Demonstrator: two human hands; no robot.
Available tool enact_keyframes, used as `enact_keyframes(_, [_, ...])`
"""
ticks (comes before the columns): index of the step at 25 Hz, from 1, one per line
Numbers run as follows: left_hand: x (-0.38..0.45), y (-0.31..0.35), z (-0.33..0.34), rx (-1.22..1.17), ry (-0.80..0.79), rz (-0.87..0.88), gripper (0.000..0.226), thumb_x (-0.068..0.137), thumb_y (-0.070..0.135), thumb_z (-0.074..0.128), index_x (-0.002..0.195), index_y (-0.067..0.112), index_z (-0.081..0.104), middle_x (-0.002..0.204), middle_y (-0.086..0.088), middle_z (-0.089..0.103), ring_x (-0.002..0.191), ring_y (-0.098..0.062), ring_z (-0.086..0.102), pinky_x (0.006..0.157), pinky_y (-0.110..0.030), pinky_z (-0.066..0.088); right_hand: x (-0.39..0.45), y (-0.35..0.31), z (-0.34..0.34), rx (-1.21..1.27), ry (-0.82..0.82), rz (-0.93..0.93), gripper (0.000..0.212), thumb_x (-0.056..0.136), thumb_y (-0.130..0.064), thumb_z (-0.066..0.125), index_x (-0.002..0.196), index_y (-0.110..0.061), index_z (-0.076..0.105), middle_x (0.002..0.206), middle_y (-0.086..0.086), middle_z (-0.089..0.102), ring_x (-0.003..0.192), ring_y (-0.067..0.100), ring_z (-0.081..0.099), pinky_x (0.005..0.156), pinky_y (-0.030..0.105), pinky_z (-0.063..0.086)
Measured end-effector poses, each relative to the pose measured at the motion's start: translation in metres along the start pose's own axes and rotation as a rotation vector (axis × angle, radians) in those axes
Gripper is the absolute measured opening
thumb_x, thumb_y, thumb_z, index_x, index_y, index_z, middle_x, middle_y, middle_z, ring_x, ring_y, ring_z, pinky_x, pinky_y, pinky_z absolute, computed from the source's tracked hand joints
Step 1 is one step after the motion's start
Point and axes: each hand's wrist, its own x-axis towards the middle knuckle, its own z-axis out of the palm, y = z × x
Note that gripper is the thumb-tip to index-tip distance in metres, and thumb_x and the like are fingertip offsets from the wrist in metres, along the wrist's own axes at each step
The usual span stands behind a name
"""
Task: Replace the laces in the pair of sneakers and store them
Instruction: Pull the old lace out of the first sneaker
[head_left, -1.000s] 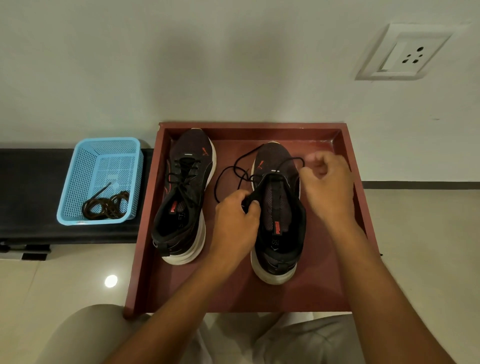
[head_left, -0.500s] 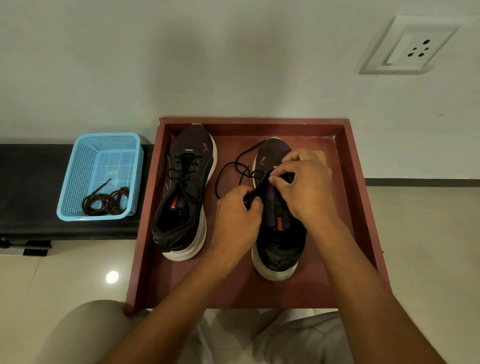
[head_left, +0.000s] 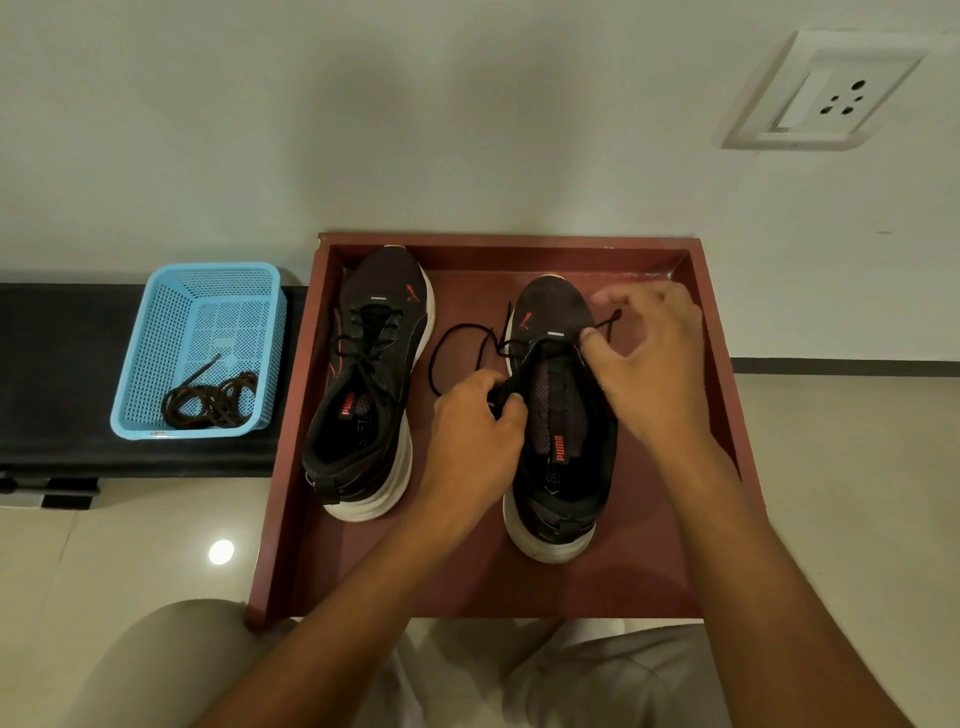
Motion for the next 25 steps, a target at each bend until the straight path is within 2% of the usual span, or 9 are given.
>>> enact_keyframes(2, [0.001,0.000,0.000,0.016,0.004,0.009,0.014,0.099,0.017,0.058,0.091,0.016,0.070,0.077,0.002,0.069,0.066,-0.013,0.064,0.055,-0.028,0.051,-0.002,-0.010,0.007,-0.110,-0.090,-0.095,0.021,0.081,-0.031,0.081,0.100,-0.038,0.076,0.122,-0.013,0.050,0.123,0.014,0.040,0.099,0.024,0.035])
enact_keyframes(4, [0.001,0.001,0.000,0.014,0.003,0.005,0.014,0.099,0.017,0.058,0.092,0.016,0.070,0.077,0.003,0.068,0.066,-0.011,0.063,0.053,-0.022,0.049,-0.004,-0.012,0.015,-0.195,-0.154,-0.063,0.018,0.079,-0.035,0.085,0.095,-0.039,0.079,0.124,-0.016,0.052,0.126,0.013,0.038,0.102,0.033,0.035])
enact_keyframes(8, [0.001,0.001,0.000,0.014,0.007,0.013,0.013,0.099,0.017,0.059,0.093,0.016,0.070,0.078,0.004,0.068,0.067,-0.009,0.064,0.056,-0.025,0.052,-0.004,-0.009,0.020,-0.099,-0.098,-0.018,0.010,0.078,-0.030,0.088,0.084,-0.032,0.082,0.113,-0.018,0.059,0.120,0.007,0.041,0.104,0.042,0.041])
enact_keyframes(11, [0.001,0.001,0.000,0.013,0.005,0.010,0.013,0.099,0.017,0.059,0.093,0.016,0.070,0.078,0.004,0.068,0.067,-0.009,0.064,0.054,-0.021,0.049,-0.005,-0.008,0.021,-0.107,-0.119,-0.062,0.006,0.081,-0.026,0.086,0.081,-0.029,0.081,0.110,-0.017,0.059,0.115,0.003,0.039,0.102,0.037,0.039])
enact_keyframes(13, [0.001,0.001,0.000,0.018,0.005,0.013,0.013,0.099,0.016,0.059,0.092,0.016,0.070,0.077,0.005,0.068,0.067,-0.008,0.063,0.054,-0.017,0.047,-0.004,-0.007,0.017,-0.135,-0.125,-0.070,0.008,0.085,-0.024,0.082,0.080,-0.029,0.078,0.109,-0.017,0.057,0.115,0.007,0.041,0.097,0.031,0.036])
enact_keyframes(17, [0.000,0.003,-0.002,-0.003,0.000,0.003,0.013,0.099,0.014,0.059,0.092,0.017,0.070,0.076,0.005,0.068,0.066,-0.008,0.063,0.055,-0.021,0.050,0.004,0.006,-0.002,-0.056,0.065,0.080,0.021,0.090,-0.020,0.068,0.073,-0.031,0.066,0.102,-0.007,0.061,0.110,0.018,0.053,0.081,0.015,0.035])
enact_keyframes(20, [-0.001,0.005,-0.003,-0.020,-0.011,-0.010,0.014,0.099,0.013,0.059,0.094,0.019,0.070,0.078,0.004,0.069,0.067,-0.011,0.064,0.056,-0.025,0.052,0.003,0.010,-0.005,-0.052,0.094,0.152,0.018,0.090,-0.021,0.068,0.078,-0.033,0.065,0.105,-0.003,0.062,0.112,0.024,0.057,0.080,0.019,0.036])
enact_keyframes(22, [-0.002,0.006,-0.004,-0.024,-0.021,-0.011,0.015,0.099,0.013,0.058,0.096,0.020,0.070,0.079,0.004,0.070,0.072,-0.013,0.065,0.062,-0.029,0.054,0.000,0.003,-0.001,-0.058,0.054,0.091,0.008,0.088,-0.027,0.073,0.091,-0.033,0.070,0.114,-0.009,0.056,0.120,0.019,0.050,0.087,0.020,0.036])
enact_keyframes(25, [-0.003,0.006,-0.005,-0.025,-0.023,0.001,0.015,0.100,0.014,0.058,0.097,0.021,0.070,0.080,0.006,0.070,0.072,-0.010,0.066,0.063,-0.030,0.055,-0.003,-0.009,0.011,-0.135,-0.086,-0.068,0.016,0.081,-0.035,0.082,0.096,-0.038,0.077,0.123,-0.015,0.051,0.126,0.015,0.042,0.098,0.029,0.035])
